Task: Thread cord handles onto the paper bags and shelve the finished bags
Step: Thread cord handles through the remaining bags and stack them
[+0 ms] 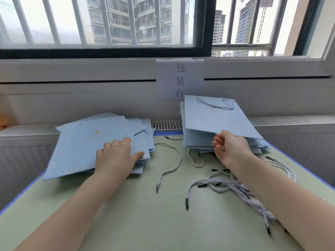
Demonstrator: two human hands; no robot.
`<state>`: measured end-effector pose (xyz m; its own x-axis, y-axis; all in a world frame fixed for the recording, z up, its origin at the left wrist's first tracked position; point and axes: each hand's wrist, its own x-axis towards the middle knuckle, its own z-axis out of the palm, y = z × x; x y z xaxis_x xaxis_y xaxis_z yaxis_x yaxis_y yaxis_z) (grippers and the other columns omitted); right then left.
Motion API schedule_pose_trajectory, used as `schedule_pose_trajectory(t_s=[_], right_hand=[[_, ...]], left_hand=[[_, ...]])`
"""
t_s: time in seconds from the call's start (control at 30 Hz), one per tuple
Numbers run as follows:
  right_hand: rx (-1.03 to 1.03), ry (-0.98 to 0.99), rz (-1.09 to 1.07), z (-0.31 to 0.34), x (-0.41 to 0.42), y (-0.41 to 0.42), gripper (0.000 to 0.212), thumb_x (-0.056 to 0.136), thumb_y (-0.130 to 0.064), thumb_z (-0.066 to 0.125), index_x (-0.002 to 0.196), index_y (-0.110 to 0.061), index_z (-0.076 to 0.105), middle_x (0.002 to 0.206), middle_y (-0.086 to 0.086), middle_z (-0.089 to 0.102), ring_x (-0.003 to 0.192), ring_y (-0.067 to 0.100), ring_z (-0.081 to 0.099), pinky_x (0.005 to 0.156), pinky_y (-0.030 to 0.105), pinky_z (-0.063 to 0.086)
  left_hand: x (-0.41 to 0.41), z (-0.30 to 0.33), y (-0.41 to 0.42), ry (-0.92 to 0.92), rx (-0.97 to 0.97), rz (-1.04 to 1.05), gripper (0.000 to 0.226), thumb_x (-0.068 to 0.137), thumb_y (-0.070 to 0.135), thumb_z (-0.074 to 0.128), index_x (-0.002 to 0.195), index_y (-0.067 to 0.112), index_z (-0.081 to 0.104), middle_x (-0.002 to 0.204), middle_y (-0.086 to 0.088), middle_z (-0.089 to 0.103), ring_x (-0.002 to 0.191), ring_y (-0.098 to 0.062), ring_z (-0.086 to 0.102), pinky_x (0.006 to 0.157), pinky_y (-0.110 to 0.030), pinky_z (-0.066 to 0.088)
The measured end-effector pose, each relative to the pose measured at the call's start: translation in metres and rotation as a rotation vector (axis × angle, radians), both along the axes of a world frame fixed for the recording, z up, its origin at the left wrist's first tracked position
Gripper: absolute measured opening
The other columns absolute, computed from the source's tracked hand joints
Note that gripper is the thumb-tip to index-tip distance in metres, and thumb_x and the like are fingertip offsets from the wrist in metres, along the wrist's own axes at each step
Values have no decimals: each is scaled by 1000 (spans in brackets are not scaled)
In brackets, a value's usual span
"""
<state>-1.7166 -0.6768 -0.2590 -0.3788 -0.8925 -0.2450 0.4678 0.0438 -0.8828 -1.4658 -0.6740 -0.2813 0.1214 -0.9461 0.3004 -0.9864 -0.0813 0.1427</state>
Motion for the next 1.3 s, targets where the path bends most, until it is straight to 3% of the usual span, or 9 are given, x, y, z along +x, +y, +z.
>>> schedule_pose_trajectory(t_s=[0.23,0.37,0.43,0.5,0.77,0.83,0.93,1.1,1.3], right_hand=[[-48,72,136,0,19,7,33,100,-26,38,70,-15,43,58,2,48,35,8,40,33,14,29],[-243,657,513,-1,39,22,32,100,-25,44,75,-11,58,64,0,62,56,15,55,48,21,47],[-396,1202,655,-12,47,27,17,97,-20,48,97,-16,65,96,-4,66,87,15,61,77,27,52],[-523,1641,746,-28,52,28,27,96,-15,50,120,-21,59,126,-7,54,118,11,45,102,26,36],[-597,1810,750,-32,52,30,8,97,-23,50,99,-17,54,104,-6,54,100,16,49,86,29,38],[-567,1715,679,-30,53,32,5,99,-21,43,97,-20,47,97,-7,60,92,17,53,80,31,40],[-572,1218,562,-21,56,32,18,99,-10,39,89,-23,44,71,-7,57,66,12,53,66,27,45],[-400,483,506,-5,46,23,28,97,5,34,95,-14,54,64,1,51,44,9,40,39,18,33],[-72,55,671,3,45,20,22,98,-22,45,91,-4,55,61,2,44,37,4,27,30,12,19]], left_hand=[[4,3,-1,-164,-4,-8,62,90,62,39,132,15,36,115,-4,58,112,-25,49,83,-34,37],[5,8,-2,-295,39,-64,65,90,63,37,132,14,32,95,-2,55,96,-25,55,69,-30,36],[8,10,-2,-294,53,-96,62,92,61,38,130,13,33,92,-3,52,91,-25,51,69,-30,35],[9,12,-1,-340,52,-124,56,94,57,38,128,13,34,97,-5,55,93,-26,53,68,-29,35],[-6,1,5,-626,-82,-129,26,88,8,54,84,14,30,56,5,28,44,-11,23,44,-22,14],[-2,4,8,-608,-183,-97,46,67,12,77,75,15,32,47,6,15,39,-10,10,45,-18,5],[8,15,6,-473,-420,-82,71,31,6,91,64,16,29,48,6,-5,36,-9,2,57,-11,0],[-1,40,27,-308,-722,-94,29,86,17,60,68,14,37,52,1,24,41,-16,17,47,-19,12],[-44,36,52,-176,-927,-443,24,87,19,52,64,13,49,53,0,43,45,-21,33,49,-27,23]])
